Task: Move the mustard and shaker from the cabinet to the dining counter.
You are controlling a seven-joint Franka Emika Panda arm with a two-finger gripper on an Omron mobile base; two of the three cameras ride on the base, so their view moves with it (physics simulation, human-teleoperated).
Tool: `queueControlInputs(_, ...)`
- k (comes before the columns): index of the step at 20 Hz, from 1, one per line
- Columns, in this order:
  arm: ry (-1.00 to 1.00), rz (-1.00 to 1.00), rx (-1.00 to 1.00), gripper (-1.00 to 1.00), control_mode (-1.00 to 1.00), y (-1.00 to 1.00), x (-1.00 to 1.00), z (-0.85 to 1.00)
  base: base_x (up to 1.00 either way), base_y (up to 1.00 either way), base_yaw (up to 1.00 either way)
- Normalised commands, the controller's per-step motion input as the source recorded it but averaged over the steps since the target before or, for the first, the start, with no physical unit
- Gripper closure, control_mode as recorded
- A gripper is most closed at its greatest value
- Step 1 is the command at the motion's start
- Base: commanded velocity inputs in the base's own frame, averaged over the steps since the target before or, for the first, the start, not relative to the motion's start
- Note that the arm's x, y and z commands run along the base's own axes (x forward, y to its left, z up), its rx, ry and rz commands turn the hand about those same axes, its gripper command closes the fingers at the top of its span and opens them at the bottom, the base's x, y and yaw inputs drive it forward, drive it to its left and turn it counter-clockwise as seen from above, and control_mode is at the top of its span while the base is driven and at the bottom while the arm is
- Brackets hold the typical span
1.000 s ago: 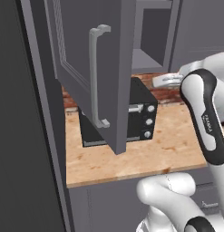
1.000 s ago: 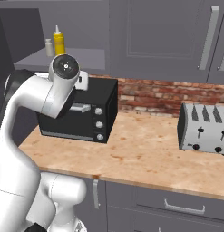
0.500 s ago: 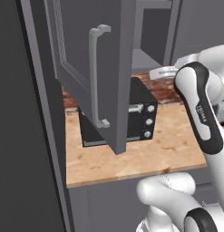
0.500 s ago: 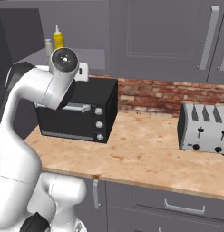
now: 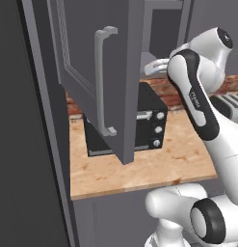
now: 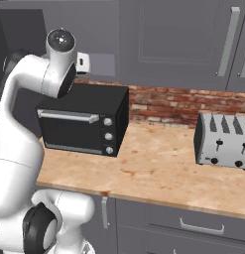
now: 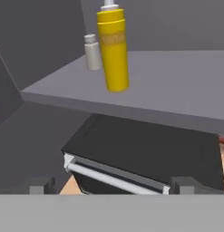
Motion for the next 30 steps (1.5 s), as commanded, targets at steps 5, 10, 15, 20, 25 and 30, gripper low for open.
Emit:
queueControlInputs(5,0.12,0.0,-0.1,-1.0,-1.0,0.37,0.45,0.0,0.0,0.0,0.0)
queueControlInputs(10,-0.01,0.0,-0.04,-1.0,-1.0,0.28,0.48,0.0,0.0,0.0,0.0)
queueControlInputs(15,-0.19,0.0,0.0,-1.0,-1.0,0.07,0.32,0.0,0.0,0.0,0.0)
queueControlInputs(20,-0.17,0.0,0.0,-1.0,-1.0,0.11,0.32,0.0,0.0,0.0,0.0)
queueControlInputs(25,-0.07,0.0,0.0,-1.0,-1.0,0.17,0.36,0.0,0.0,0.0,0.0)
queueControlInputs(30,0.0,0.0,0.0,-1.0,-1.0,0.07,0.38,0.0,0.0,0.0,0.0)
